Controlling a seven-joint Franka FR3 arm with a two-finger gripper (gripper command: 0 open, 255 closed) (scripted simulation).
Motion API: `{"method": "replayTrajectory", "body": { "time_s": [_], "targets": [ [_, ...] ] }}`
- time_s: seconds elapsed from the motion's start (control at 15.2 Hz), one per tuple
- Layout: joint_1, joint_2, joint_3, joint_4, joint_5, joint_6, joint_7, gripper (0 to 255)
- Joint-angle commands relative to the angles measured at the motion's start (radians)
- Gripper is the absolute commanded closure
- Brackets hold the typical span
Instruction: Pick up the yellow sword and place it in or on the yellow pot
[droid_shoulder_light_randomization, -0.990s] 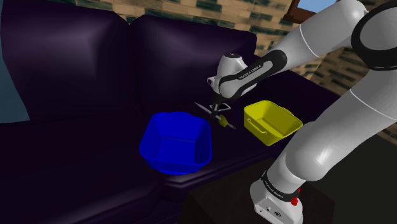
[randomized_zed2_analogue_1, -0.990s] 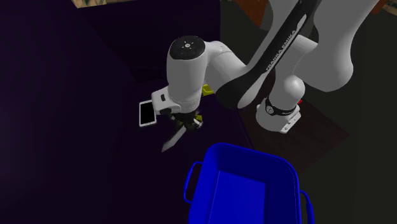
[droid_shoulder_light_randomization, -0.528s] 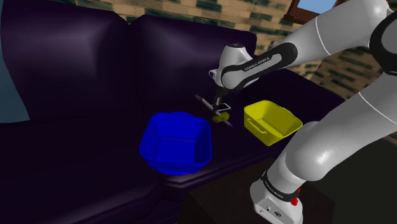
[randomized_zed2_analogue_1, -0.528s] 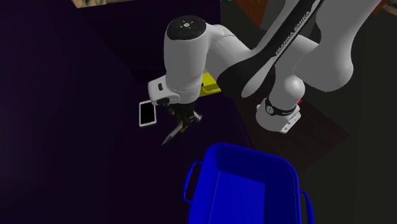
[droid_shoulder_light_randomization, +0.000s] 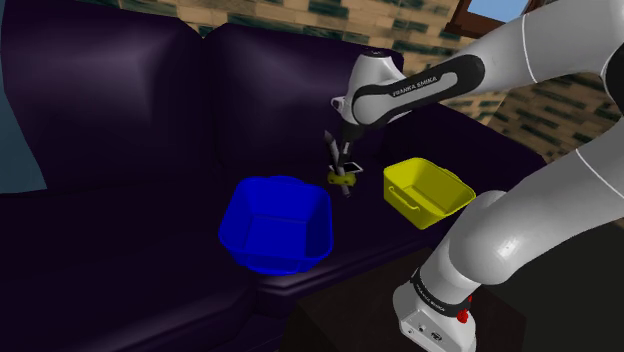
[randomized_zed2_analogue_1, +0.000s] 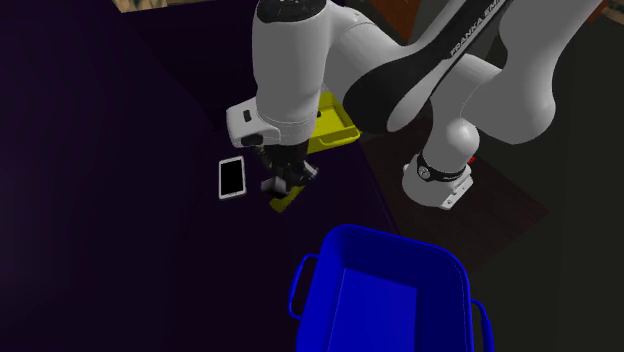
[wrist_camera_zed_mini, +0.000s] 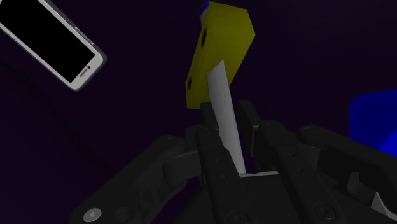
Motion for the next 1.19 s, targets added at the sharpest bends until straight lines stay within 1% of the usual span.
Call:
{"method": "replayTrajectory", "body": {
  "time_s": [0.0,0.59,1.12],
  "targets": [
    [0.001,-0.016,0.002,0.019,0.003,-0.035,-0.004,255],
    [0.005,-0.074,0.012,0.091,0.014,-0.165,-0.015,255],
    [-0.103,-0.267,-0.106,-0.043,-0.074,-0.2,-0.173,255]
  ]
}}
